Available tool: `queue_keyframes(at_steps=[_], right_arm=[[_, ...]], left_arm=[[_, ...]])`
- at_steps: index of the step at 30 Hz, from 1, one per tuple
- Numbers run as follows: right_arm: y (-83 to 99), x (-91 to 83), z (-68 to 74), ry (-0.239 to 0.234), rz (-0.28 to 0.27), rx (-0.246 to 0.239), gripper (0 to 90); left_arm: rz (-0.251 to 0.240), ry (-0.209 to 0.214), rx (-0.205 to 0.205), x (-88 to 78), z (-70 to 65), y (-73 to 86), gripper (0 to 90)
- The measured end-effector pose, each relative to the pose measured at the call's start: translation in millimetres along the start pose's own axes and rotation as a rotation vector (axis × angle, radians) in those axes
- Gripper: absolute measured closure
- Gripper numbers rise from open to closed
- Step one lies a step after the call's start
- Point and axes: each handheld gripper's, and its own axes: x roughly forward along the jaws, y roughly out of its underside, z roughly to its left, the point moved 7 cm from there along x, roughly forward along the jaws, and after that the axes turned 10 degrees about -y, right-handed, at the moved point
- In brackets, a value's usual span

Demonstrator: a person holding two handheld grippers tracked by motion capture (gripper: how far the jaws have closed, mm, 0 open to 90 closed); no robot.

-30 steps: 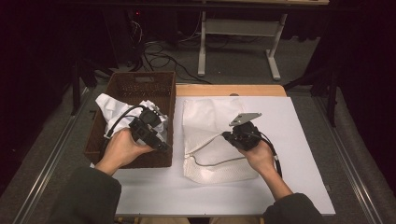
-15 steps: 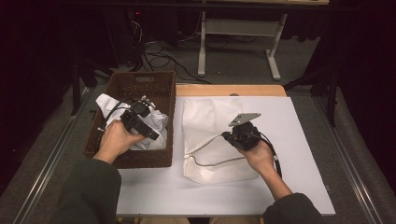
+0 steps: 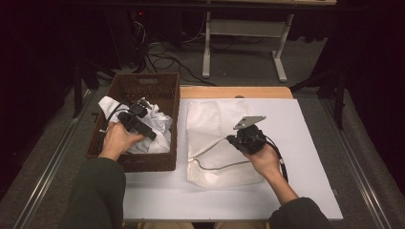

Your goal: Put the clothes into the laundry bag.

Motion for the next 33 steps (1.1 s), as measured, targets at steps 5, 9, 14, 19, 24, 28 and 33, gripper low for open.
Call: queue_keyframes(at_steps=[5, 9, 14, 19, 24, 28, 33], right_arm=[[0.0, 0.5, 0.1, 0.001, 0.001, 0.004, 89.6], [0.2, 1.2, 0.2, 0.001, 0.004, 0.004, 89.6], [0.5, 1.2, -0.9, 0.007, 0.010, 0.002, 89.6], [1.4, 0.3, -1.5, 0.006, 0.007, 0.005, 89.6], [4.0, -2.0, -3.3, 0.006, 0.007, 0.012, 89.5], [7.2, -2.8, -4.3, 0.010, -0.001, 0.016, 89.5], [10.2, -1.3, -5.5, 0.008, 0.002, 0.022, 89.5]], left_arm=[[0.005, 0.008, -0.043, 9.4, 10.0, -2.2, 0.0], [0.013, 0.009, -0.075, 17.6, 16.5, -5.2, 0.0], [0.030, 0.019, -0.122, 31.1, 24.2, -7.4, 0.0], [0.045, 0.048, -0.172, 42.3, 28.1, -6.6, 0.0], [0.107, 0.046, -0.146, 54.0, 18.5, -4.4, 0.0], [0.114, 0.052, -0.140, 56.4, 16.5, -3.1, 0.0], [0.131, 0.043, -0.131, 60.8, 14.2, -1.7, 0.0]])
